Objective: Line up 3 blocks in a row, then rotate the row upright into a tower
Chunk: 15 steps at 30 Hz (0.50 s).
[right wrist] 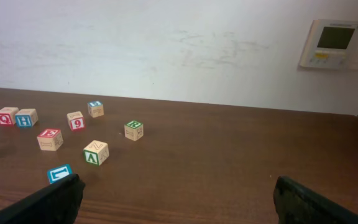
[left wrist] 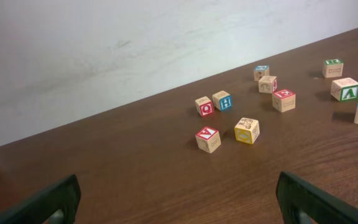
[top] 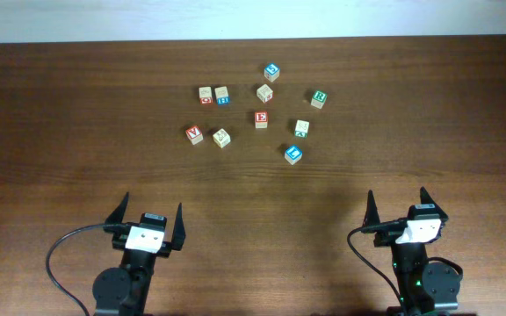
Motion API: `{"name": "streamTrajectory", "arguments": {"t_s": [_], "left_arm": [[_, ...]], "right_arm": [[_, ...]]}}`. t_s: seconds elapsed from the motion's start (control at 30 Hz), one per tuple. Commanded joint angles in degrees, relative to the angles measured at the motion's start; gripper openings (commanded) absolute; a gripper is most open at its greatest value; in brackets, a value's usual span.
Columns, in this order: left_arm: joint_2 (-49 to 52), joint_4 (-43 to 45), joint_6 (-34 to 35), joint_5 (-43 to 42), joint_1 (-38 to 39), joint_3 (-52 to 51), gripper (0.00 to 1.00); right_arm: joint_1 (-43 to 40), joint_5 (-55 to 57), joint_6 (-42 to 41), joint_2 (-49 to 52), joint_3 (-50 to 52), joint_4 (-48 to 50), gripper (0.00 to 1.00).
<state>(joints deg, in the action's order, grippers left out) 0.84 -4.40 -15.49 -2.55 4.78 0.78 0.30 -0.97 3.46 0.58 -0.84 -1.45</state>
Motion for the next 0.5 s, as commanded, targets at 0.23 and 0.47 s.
{"name": "streamTrajectory", "arguments": {"t_s": [0.23, 0.47], "left_arm": [[-0.4, 1.1, -0.2, 0.4, 0.2, 1.4, 0.99], [4.0, -4.4, -0.2, 0.4, 0.2, 10.2, 0.99]], "right_arm": [[-0.3, -0.3, 0.4, -0.4, -1.8, 0.4, 0.98], [-0.3, -3.8, 0.4, 1.9, -8.5, -3.0, 0.98]]}}
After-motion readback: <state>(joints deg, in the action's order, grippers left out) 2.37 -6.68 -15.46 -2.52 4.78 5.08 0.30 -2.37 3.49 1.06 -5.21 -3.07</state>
